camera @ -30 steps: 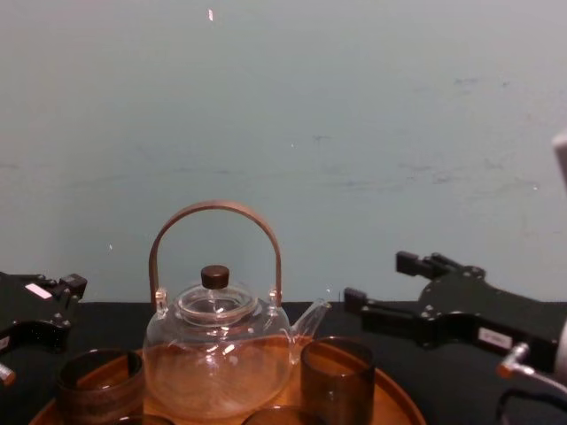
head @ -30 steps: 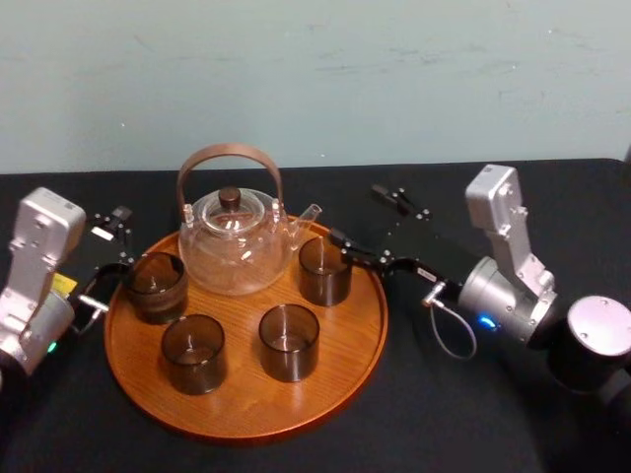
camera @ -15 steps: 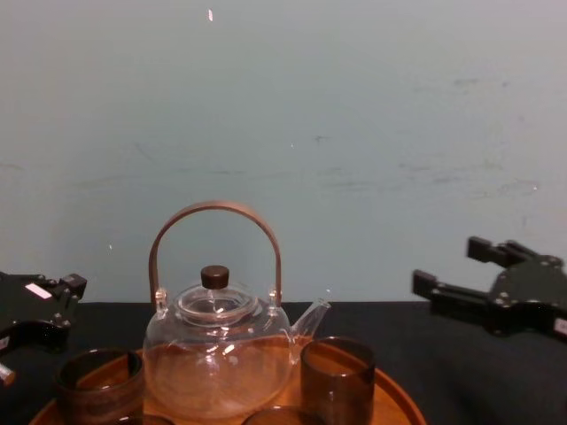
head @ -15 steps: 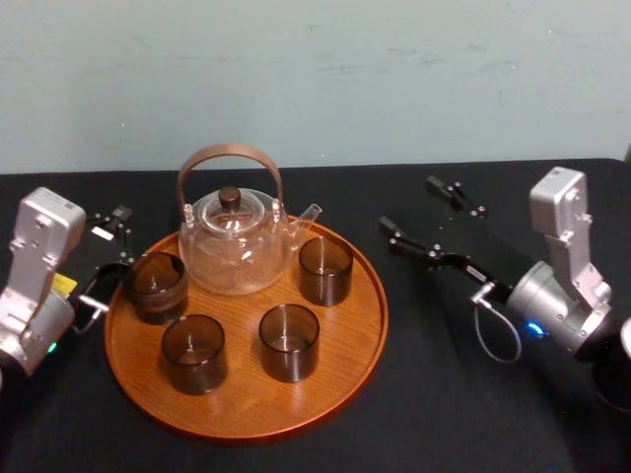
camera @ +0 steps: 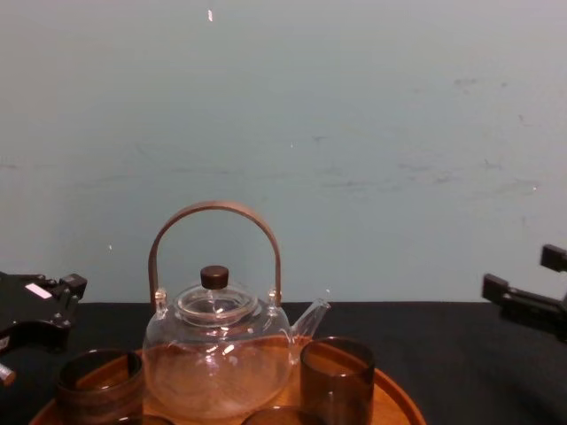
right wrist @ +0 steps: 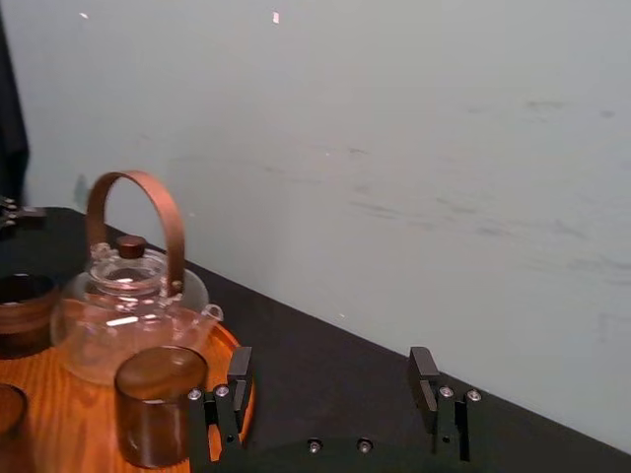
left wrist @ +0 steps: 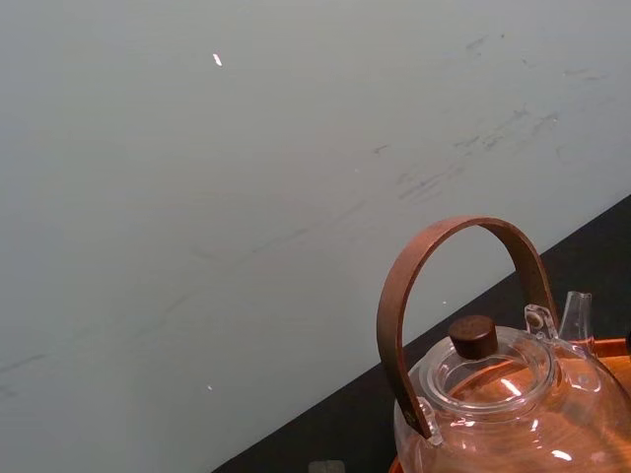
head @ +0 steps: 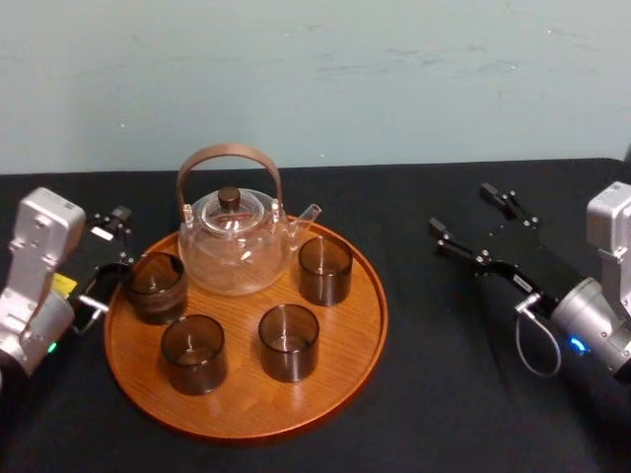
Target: Pick up the glass from the table and place it on the tray.
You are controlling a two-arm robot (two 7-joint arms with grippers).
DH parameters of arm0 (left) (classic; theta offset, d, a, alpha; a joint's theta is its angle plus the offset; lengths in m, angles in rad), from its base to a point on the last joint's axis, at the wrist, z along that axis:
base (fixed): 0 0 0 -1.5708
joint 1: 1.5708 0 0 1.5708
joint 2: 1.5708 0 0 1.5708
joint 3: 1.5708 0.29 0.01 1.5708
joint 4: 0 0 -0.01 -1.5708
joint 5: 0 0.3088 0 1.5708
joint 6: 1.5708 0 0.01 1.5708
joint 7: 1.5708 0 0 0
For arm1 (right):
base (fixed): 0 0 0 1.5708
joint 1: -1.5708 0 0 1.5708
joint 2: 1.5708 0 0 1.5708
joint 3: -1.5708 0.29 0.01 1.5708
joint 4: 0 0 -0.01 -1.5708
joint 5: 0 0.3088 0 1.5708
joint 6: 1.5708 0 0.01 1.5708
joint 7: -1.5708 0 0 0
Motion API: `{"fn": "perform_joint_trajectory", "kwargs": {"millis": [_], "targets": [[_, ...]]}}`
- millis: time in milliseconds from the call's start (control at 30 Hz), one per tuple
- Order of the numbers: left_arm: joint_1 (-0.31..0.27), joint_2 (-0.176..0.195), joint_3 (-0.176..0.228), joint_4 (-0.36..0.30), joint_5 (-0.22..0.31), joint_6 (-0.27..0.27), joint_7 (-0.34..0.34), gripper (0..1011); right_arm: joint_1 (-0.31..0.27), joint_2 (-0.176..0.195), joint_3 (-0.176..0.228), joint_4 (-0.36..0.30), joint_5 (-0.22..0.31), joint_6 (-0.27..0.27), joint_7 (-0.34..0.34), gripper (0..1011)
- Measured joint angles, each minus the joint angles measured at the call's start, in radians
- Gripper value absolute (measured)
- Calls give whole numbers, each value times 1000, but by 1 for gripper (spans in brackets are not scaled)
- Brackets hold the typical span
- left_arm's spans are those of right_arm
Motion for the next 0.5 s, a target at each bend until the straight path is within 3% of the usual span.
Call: {"fn": "perform_joint_trajectory", "kwargs": {"millis": [500], "targets": [[0, 0, 0, 0, 0, 0, 0, 0, -52, -19, 57, 19, -70, -9, -87, 1002]]}}
